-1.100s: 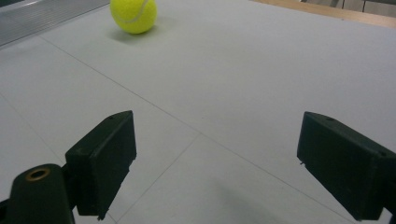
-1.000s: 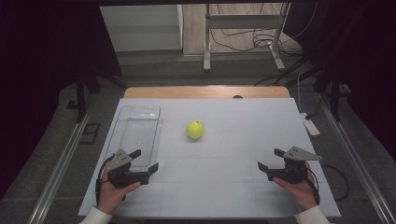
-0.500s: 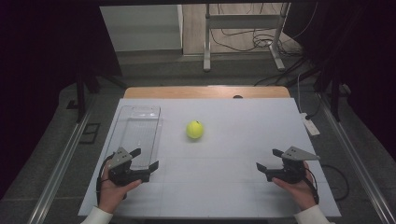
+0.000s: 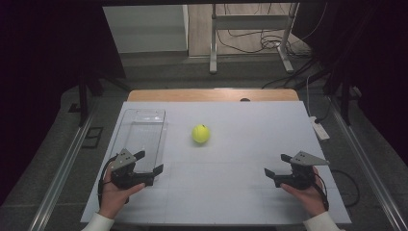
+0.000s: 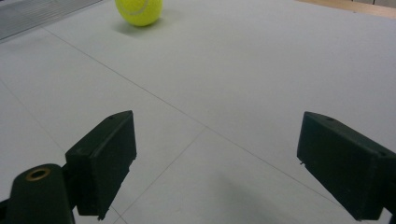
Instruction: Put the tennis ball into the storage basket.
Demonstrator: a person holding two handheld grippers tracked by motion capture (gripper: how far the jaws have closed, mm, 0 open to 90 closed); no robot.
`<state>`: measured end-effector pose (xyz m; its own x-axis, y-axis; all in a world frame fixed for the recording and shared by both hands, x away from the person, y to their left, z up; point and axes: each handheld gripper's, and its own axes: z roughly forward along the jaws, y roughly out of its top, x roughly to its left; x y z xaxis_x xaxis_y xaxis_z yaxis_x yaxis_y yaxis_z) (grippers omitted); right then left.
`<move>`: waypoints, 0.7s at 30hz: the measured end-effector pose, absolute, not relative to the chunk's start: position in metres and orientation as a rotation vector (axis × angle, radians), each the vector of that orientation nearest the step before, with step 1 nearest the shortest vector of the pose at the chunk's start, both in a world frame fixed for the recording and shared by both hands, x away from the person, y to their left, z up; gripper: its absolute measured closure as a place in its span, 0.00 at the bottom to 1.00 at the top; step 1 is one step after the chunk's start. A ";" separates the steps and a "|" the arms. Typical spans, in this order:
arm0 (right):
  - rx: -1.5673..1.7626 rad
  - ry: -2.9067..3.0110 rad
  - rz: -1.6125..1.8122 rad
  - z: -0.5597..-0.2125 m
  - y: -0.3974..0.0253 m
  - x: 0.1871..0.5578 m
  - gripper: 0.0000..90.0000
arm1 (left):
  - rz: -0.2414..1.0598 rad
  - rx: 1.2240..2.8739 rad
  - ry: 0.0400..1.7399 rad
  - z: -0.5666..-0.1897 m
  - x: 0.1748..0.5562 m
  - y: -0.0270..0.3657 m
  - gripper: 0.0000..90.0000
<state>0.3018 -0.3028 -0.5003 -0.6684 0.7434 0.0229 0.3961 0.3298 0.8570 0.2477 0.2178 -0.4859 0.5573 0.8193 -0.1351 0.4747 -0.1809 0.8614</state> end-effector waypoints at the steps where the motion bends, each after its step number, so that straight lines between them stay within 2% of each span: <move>1: 1.009 2.226 1.272 -0.500 -0.303 0.302 0.14 | 0.450 1.827 1.061 -0.486 0.248 0.218 0.13; 21: 1.016 2.233 1.260 -0.503 -0.303 0.303 0.14 | 0.464 1.849 1.043 -0.470 0.258 0.207 0.14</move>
